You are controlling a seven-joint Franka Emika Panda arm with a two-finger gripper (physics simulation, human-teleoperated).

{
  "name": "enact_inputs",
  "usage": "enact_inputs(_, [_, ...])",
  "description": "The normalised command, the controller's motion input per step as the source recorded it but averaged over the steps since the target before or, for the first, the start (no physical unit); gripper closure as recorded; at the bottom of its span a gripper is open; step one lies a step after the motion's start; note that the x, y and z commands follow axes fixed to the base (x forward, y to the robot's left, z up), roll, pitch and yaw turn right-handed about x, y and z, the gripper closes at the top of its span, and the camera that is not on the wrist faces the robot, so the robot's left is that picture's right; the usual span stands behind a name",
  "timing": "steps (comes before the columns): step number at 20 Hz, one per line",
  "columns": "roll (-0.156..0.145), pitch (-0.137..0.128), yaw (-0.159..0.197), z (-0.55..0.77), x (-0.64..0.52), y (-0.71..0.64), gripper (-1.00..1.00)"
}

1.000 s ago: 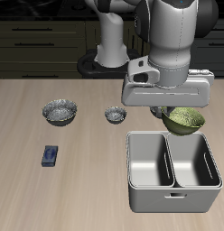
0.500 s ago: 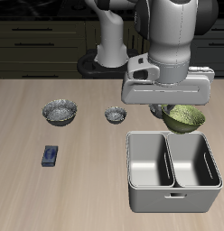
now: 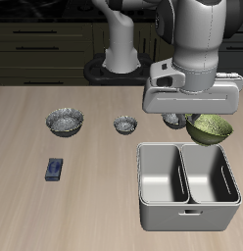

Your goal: Place the green bowl in the left side of the drainer

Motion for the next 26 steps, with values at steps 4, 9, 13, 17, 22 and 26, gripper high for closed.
enact_inputs(4, [0.0,0.0,0.0,0.02,-0.07,-0.04,1.0])
enact_inputs(9, [0.0,0.0,0.0,0.01,-0.05,-0.12,1.0])
enact_inputs(13, [0.0,0.0,0.0,0.02,-0.01,-0.14,1.0])
enact_inputs(17, [0.0,0.0,0.0,0.01,-0.02,-0.16,1.0])
enact_inputs(22, [0.0,0.0,0.0,-0.01,-0.02,-0.05,1.0])
enact_inputs(26, [0.0,0.0,0.0,-0.06,0.11,0.17,1.0])
